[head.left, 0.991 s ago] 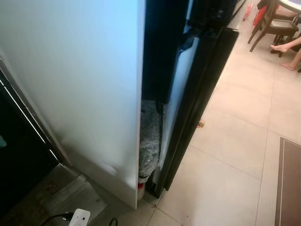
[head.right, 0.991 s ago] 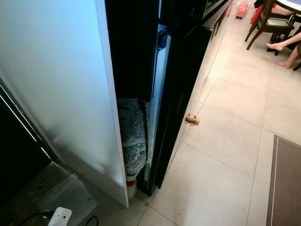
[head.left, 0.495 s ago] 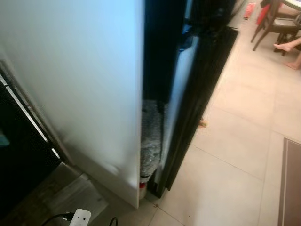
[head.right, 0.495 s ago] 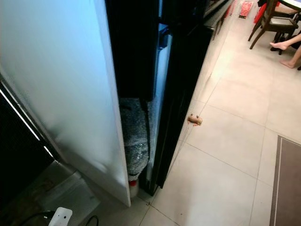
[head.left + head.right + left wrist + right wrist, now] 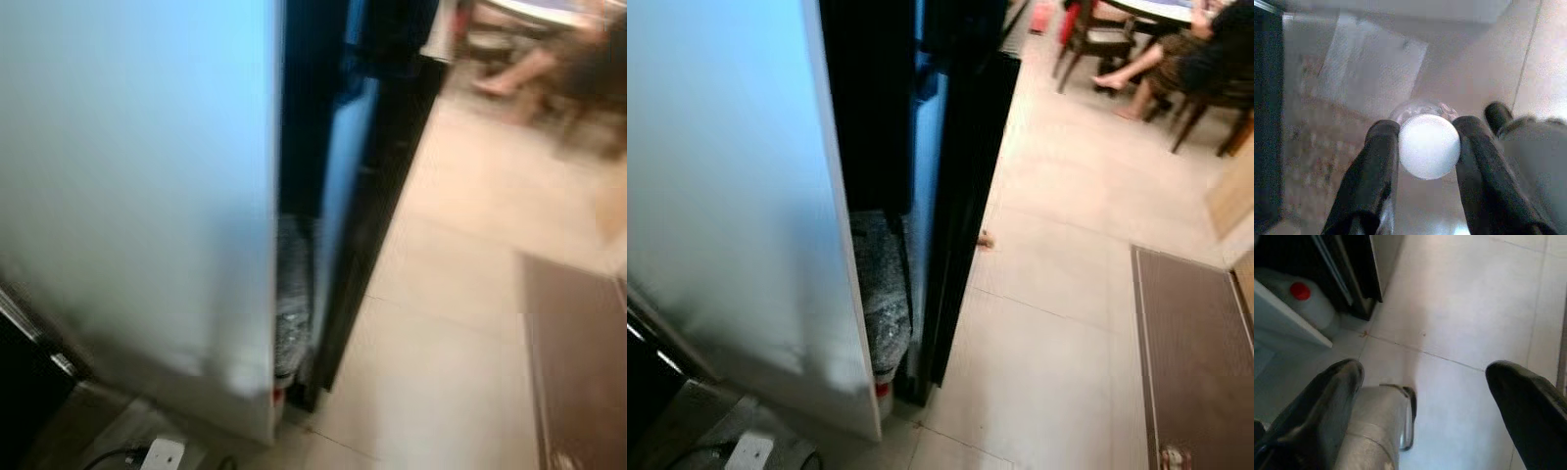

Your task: Restocking fridge

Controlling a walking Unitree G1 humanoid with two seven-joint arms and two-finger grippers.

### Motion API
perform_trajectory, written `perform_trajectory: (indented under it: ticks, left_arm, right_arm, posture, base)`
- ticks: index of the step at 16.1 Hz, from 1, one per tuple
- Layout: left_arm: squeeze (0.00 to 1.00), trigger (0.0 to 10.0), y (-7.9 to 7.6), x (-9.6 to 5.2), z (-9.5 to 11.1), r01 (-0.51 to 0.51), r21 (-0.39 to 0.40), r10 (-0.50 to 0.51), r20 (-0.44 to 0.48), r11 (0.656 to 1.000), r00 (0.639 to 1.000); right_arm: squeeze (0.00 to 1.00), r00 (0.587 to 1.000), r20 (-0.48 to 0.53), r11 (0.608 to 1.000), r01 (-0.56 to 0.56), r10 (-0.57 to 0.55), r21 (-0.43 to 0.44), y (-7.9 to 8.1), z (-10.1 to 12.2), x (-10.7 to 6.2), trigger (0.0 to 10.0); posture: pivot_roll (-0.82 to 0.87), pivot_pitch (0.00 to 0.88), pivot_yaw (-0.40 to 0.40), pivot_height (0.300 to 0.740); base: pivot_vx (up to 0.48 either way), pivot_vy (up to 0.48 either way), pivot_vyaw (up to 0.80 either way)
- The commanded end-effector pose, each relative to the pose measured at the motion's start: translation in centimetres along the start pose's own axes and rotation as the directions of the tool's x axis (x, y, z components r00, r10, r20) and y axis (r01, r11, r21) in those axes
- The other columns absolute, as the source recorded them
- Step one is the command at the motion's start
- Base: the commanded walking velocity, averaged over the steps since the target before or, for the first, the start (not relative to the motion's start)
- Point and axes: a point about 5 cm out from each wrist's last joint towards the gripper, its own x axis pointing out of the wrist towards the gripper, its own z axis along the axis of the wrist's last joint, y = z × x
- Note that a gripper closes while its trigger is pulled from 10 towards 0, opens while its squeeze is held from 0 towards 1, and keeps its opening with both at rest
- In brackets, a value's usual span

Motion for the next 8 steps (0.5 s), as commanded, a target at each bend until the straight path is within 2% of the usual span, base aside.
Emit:
perform_trajectory:
  ticks: [1,8]
  left_arm:
    - [0.00,10.0,0.09,-0.14,-0.75,-0.002,0.008,0.002,-0.017,1.000,1.000]
    - [0.00,10.0,0.11,-0.14,-0.71,0.001,0.012,0.000,-0.013,1.000,1.000]
  right_arm:
    - [0.00,0.996,-0.088,1.000,0.011,-0.012,-0.011,-0.41,-1.89,-0.80,10.0]
    - [0.00,0.996,-0.087,1.000,0.012,-0.013,-0.012,-0.39,-1.86,-0.82,10.0]
  posture:
    - [-0.04,0.035,-0.006,0.740]
    - [-0.04,0.039,-0.006,0.740]
  base:
    - [0.000,0.000,0.00]
    - [0.000,0.000,0.00]
